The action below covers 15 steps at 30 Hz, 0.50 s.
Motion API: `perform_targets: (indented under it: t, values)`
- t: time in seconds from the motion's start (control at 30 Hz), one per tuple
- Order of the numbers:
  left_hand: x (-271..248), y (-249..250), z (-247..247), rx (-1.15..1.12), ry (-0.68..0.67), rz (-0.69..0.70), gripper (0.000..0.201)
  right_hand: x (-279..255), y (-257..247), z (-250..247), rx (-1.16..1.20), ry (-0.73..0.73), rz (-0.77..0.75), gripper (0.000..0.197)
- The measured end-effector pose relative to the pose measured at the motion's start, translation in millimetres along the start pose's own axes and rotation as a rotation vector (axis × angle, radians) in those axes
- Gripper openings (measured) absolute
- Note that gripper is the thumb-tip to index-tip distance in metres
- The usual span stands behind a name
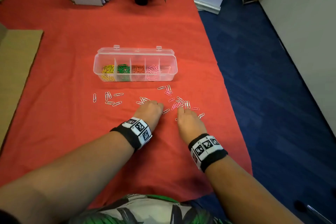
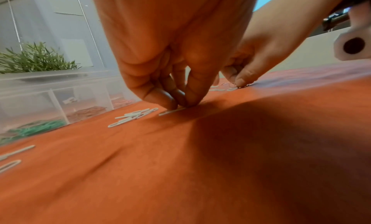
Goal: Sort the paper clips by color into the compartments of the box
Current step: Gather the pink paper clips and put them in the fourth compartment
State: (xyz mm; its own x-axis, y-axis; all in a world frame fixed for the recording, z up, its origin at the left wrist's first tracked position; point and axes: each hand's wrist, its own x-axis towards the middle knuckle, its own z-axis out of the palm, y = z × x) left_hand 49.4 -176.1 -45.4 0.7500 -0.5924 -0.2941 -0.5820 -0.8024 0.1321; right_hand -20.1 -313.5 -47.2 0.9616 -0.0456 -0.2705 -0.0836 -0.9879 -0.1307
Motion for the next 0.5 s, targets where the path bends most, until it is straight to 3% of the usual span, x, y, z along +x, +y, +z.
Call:
perform_targets:
  t: [0.1, 0.23, 0.33, 0.4, 0.5]
  values:
    - [-0.4, 1.5, 0.3, 0.082, -0.030, -0.003, 0.030, 8.0, 16.5, 3.6, 0.213, 0.026, 0.072, 0.028]
    - [-1.9, -2.0, 7.1, 0.027, -0.051, -0.062, 0.027, 11.8, 43.8, 6.8, 0.464, 0.201, 0.331, 0.023]
    - [-3.3, -9.5, 8.0, -0.328, 0.033, -0.176, 0.028, 12.0, 48.5, 12.9, 0.474, 0.197, 0.445, 0.025]
    - [-6.1, -17.1, 5.7, -0.574, 0.100, -0.253, 0.025, 15.8, 42.0, 20.6, 0.489, 0.200, 0.412, 0.026]
    - [-12.6, -26.6, -1.8, -1.009, 0.096, -0.437, 0.016, 21.0, 19.3, 24.9, 0.518, 0.212, 0.297, 0.025]
